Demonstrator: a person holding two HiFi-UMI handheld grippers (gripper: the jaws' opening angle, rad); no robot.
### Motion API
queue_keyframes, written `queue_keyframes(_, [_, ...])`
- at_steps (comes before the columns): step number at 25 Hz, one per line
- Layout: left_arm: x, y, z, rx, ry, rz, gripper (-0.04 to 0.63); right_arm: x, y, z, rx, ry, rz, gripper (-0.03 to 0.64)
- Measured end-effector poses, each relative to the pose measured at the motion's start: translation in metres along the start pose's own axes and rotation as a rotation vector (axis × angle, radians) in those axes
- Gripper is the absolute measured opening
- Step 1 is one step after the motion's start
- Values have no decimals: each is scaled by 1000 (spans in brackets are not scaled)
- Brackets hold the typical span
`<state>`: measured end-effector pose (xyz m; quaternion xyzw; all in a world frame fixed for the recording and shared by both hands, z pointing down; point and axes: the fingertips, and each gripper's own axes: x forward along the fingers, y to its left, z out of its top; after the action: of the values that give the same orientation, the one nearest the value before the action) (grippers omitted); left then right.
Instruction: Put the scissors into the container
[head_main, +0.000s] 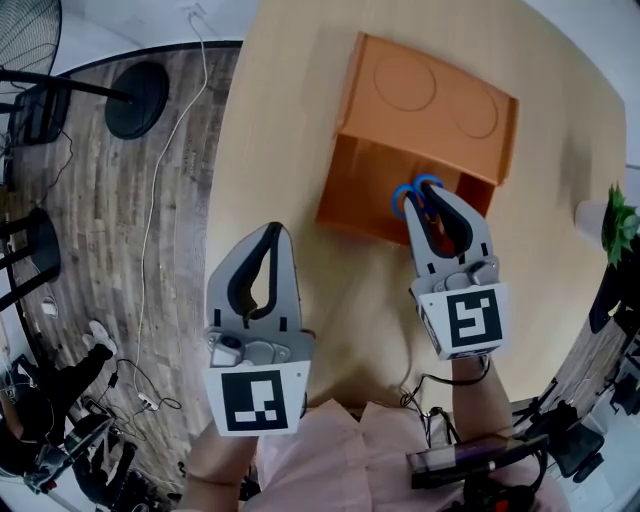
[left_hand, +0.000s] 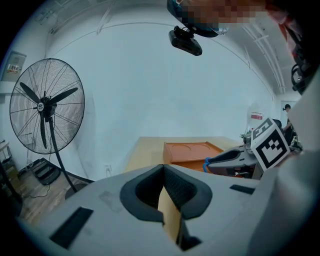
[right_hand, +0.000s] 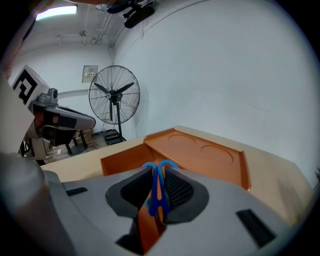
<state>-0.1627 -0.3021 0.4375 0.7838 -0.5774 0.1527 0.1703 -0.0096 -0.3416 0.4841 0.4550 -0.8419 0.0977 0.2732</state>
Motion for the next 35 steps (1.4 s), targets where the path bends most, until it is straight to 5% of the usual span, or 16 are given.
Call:
queue_keyframes(15, [-5, -1, 6, -1, -23, 11, 5, -4, 1, -3, 32, 32, 15, 83])
queue_keyframes(35, [-96, -60, 71, 69, -203, 43, 5, -116, 25, 64, 8, -232, 14, 47])
